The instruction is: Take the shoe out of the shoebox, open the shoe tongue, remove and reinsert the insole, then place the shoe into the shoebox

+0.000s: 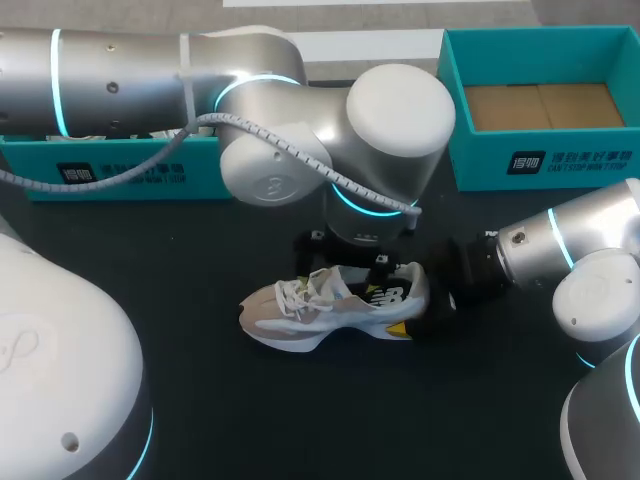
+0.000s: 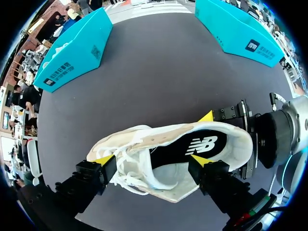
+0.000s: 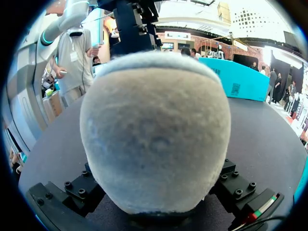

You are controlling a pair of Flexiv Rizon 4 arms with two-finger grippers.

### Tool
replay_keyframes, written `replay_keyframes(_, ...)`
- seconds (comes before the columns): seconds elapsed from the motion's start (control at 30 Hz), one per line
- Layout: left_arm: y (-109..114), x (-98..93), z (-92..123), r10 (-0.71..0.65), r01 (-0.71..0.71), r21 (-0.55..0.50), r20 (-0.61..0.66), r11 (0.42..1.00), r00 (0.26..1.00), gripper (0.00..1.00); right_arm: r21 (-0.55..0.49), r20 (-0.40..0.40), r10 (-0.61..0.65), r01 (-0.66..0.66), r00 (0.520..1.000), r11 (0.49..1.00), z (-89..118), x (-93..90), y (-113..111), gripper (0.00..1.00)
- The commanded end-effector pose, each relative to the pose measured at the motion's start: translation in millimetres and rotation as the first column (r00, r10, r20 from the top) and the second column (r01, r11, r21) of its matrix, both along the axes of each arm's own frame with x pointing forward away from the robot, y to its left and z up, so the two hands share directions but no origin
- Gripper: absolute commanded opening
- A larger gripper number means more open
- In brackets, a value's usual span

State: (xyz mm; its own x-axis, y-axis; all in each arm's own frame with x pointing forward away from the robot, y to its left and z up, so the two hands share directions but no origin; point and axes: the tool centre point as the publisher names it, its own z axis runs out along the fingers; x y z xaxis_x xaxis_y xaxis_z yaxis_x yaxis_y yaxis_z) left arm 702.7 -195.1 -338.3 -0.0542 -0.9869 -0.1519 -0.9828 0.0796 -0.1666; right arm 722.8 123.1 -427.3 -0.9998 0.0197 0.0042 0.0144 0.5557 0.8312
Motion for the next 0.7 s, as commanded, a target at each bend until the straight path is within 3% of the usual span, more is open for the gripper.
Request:
replay_keyframes(0.03,-10.0,2.1,-4.0,0.007,-0.007,0.023,-0.004,1.0,1.0,1.0,-0.001,0.002,-0.002,0.002,1.0,1.0,-5.9,1.8,4.9,0.0)
replay_keyframes(0.47,18.5,-3.0,-23.3,0.04,-0.038,0.118,-0.016,0.992,0.999,1.0,-0.001,0.002,-0.002,0.002,1.0,1.0,-5.9,1.8,4.9,0.0)
replay_keyframes(0.7,35.6,-6.3,-13.7,0.065,-0.063,0.11,-0.011,0.992,0.998,1.0,-0.001,0.002,-0.002,0.002,1.0,1.0,-5.9,1.8,4.9,0.0)
